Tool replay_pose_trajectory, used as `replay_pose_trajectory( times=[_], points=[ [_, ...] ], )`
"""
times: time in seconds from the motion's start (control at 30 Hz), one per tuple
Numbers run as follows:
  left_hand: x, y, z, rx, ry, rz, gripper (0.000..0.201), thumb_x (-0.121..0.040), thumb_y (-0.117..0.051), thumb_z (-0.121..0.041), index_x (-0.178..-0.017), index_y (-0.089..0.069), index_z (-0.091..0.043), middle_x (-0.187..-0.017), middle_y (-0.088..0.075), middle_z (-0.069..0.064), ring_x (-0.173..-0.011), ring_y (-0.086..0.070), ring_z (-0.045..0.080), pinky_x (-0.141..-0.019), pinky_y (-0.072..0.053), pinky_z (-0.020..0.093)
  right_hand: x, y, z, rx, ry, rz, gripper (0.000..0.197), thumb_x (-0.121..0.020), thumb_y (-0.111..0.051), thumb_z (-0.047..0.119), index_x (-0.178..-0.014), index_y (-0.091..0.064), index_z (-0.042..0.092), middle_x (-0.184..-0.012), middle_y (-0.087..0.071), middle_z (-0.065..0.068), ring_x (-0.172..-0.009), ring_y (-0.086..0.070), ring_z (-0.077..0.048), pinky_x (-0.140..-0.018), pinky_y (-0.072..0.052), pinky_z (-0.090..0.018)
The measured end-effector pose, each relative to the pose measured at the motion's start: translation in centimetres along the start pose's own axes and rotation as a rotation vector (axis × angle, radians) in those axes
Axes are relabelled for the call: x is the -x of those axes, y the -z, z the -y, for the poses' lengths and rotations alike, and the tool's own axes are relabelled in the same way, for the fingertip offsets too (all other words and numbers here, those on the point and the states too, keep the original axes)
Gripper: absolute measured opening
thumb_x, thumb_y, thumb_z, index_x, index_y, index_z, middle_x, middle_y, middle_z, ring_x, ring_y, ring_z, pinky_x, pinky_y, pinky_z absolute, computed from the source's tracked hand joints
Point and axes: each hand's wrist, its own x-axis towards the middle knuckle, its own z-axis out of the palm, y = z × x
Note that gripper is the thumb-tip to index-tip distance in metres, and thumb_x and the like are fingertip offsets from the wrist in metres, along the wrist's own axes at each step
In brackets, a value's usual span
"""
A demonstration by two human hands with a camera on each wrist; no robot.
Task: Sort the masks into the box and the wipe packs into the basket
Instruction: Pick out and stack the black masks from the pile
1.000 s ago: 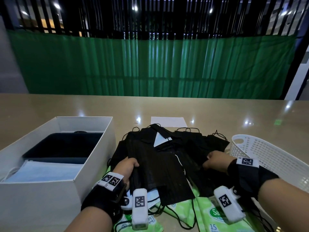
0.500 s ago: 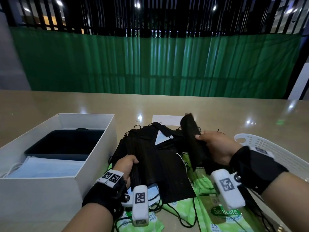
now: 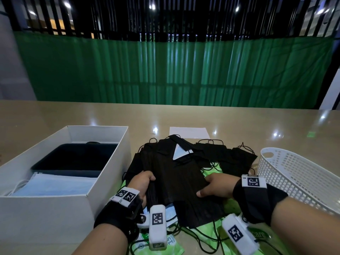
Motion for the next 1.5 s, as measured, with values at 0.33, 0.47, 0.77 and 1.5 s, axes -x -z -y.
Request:
replay_pose_trajectory(
  times=[0.33, 0.47, 0.77, 1.5],
  points=[
    [1.5, -0.4, -0.5, 0.075, -0.049, 0.145, 0.014, -0.091, -0.053, -0.01, -0.103, -0.058, -0.005, -0.097, -0.065, 0.022, -0.085, -0.063, 0.033, -0.079, -0.052, 0.039, -0.1, 0.2, -0.8, -0.257, 0.079, 0.046, 0.048, -0.067, -0.078, 0.042, -0.108, -0.068, 0.019, -0.103, -0.071, 0.002, -0.095, -0.067, -0.016, -0.096, -0.05, -0.033],
    [1.8, -0.4, -0.5, 0.057, -0.085, 0.174, 0.014, -0.092, -0.048, -0.003, -0.102, -0.057, -0.006, -0.09, -0.063, 0.021, -0.078, -0.061, 0.033, -0.075, -0.052, 0.039, -0.5, 0.0, -0.4, -0.292, 0.069, -0.022, 0.044, -0.064, -0.08, 0.038, -0.098, -0.068, 0.013, -0.101, -0.071, -0.005, -0.092, -0.067, -0.021, -0.093, -0.053, -0.036],
    [1.9, -0.1, -0.7, -0.014, -0.081, 0.169, 0.022, -0.09, -0.043, 0.0, -0.103, -0.057, -0.01, -0.093, -0.062, 0.021, -0.081, -0.061, 0.033, -0.075, -0.052, 0.04, -1.2, -1.4, 0.2, -0.345, 0.111, -0.047, 0.015, -0.077, -0.074, 0.02, -0.089, -0.07, 0.013, -0.098, -0.071, -0.008, -0.09, -0.067, -0.024, -0.091, -0.054, -0.037],
    [2.7, 0.3, -0.9, -0.016, -0.021, 0.005, 0.03, -0.084, -0.051, -0.013, -0.108, -0.062, 0.001, -0.105, -0.064, 0.023, -0.099, -0.061, 0.038, -0.094, -0.048, 0.05, -0.5, -0.6, -0.6, -0.346, 0.116, -0.028, 0.03, -0.062, -0.08, 0.033, -0.072, -0.059, 0.015, -0.074, -0.063, -0.005, -0.074, -0.06, -0.022, -0.084, -0.053, -0.038]
  ],
)
